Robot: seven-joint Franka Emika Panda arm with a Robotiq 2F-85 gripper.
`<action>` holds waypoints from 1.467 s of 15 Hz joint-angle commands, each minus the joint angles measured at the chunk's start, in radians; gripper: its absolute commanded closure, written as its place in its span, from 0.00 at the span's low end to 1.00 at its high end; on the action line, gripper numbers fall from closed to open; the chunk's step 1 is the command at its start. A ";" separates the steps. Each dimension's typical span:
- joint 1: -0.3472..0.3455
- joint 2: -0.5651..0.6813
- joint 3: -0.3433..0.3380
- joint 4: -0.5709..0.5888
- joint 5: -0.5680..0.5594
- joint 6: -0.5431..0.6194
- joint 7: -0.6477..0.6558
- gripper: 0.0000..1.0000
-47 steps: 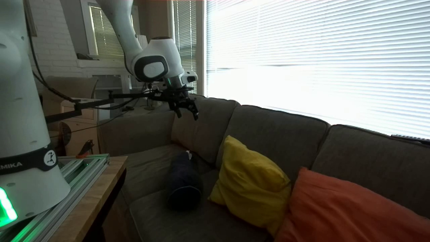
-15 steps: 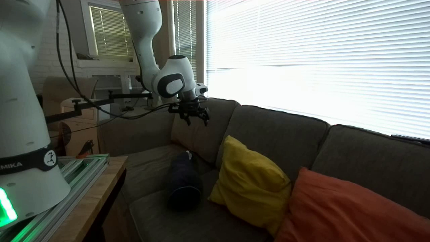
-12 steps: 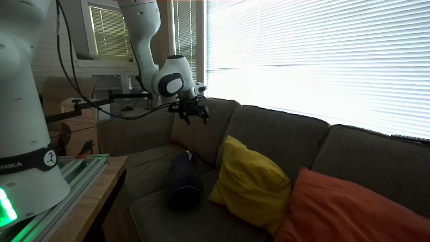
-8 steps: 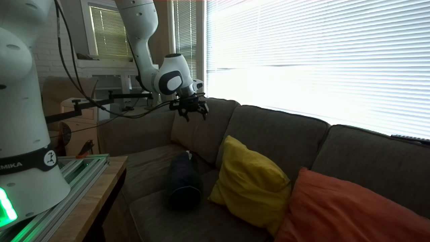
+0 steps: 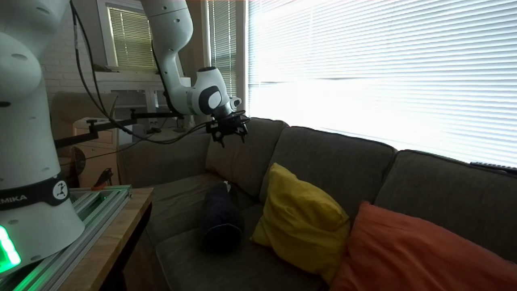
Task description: Put the sausage pillow in front of the yellow pillow
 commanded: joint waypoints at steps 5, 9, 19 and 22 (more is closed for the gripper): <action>-0.034 0.122 0.008 0.106 -0.159 -0.031 0.033 0.00; -0.055 0.163 0.027 0.134 -0.176 -0.024 0.030 0.00; -0.065 0.110 0.017 0.128 -0.223 -0.068 0.026 0.00; -0.073 0.078 -0.010 0.090 -0.237 -0.072 0.037 0.00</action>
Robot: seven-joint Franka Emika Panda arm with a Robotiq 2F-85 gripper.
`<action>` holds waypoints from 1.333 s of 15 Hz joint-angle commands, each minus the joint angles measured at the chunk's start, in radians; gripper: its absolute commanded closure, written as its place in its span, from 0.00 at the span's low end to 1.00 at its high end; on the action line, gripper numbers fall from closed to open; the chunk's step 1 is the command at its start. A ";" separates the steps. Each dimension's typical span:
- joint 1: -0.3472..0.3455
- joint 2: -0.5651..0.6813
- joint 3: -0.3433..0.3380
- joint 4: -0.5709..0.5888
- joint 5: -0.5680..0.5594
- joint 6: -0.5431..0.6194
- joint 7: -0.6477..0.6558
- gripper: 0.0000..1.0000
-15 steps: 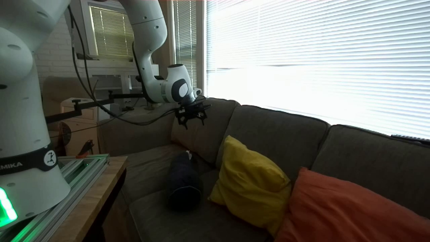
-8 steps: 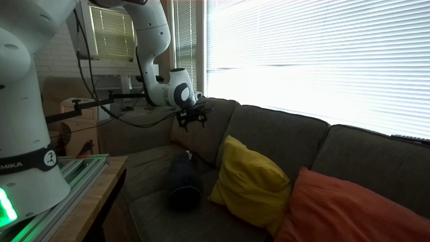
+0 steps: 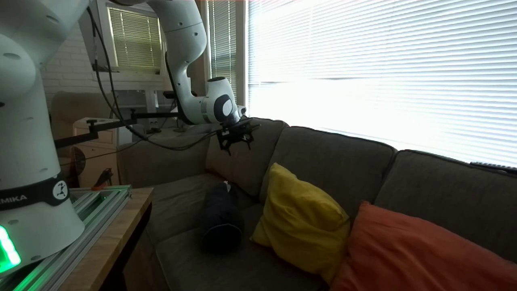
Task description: Put the sausage pillow in front of the yellow pillow
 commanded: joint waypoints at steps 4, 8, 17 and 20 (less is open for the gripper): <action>-0.042 -0.047 -0.004 -0.041 -0.064 -0.019 0.028 0.00; -0.108 0.002 0.094 0.004 -0.062 0.012 0.002 0.00; -0.267 0.137 0.364 0.121 -0.082 -0.046 -0.110 0.00; -0.303 0.180 0.424 0.156 -0.076 -0.125 -0.173 0.00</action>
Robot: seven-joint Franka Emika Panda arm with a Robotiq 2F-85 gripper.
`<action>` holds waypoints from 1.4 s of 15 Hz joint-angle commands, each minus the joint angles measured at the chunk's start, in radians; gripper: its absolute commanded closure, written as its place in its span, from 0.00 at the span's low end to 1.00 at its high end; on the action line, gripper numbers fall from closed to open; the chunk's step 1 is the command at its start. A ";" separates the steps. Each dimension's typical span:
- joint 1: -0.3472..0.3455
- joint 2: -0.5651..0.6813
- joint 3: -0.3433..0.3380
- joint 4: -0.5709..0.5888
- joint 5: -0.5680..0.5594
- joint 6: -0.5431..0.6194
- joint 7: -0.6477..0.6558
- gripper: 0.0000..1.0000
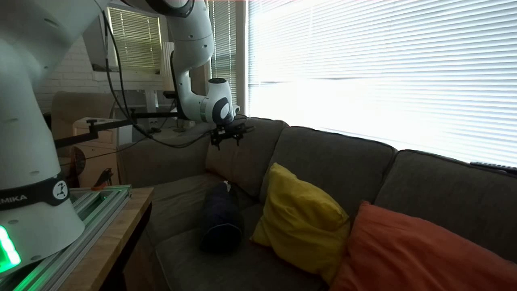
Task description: Put the sausage pillow in front of the yellow pillow
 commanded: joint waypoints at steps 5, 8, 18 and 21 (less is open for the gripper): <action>-0.084 0.121 0.128 0.092 0.000 -0.157 -0.154 0.00; -0.090 0.134 0.136 0.103 0.007 -0.183 -0.186 0.00; -0.082 0.089 0.092 0.154 0.010 -0.230 -0.236 0.00; -0.083 0.080 0.081 0.164 0.011 -0.231 -0.240 0.00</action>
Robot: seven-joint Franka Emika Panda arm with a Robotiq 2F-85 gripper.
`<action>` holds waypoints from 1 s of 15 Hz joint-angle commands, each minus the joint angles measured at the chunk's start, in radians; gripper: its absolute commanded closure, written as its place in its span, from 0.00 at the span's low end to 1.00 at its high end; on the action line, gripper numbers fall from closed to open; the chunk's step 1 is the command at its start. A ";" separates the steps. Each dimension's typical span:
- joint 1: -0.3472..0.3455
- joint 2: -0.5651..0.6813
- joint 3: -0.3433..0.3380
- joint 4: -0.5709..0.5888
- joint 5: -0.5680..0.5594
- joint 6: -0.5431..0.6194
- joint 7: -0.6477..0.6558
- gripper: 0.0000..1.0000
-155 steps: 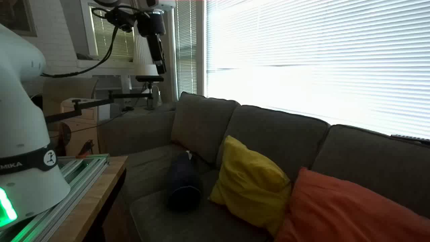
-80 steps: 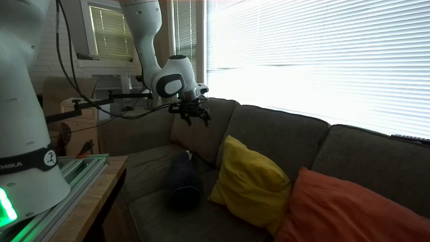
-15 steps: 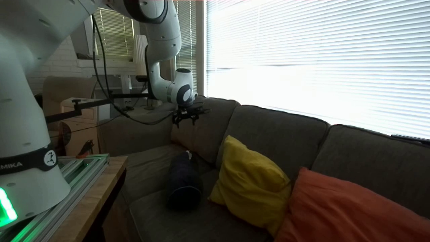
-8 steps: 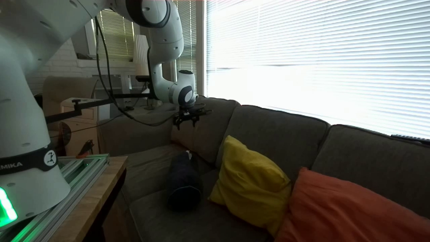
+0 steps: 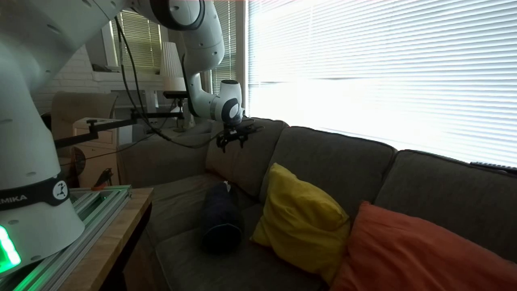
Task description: Put the sausage pillow in front of the yellow pillow
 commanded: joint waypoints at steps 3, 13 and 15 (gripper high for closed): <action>-0.008 0.009 0.008 0.030 0.017 -0.031 -0.053 0.00; 0.009 0.123 0.071 0.084 0.041 -0.155 -0.198 0.00; 0.011 0.136 0.074 0.087 0.050 -0.190 -0.221 0.00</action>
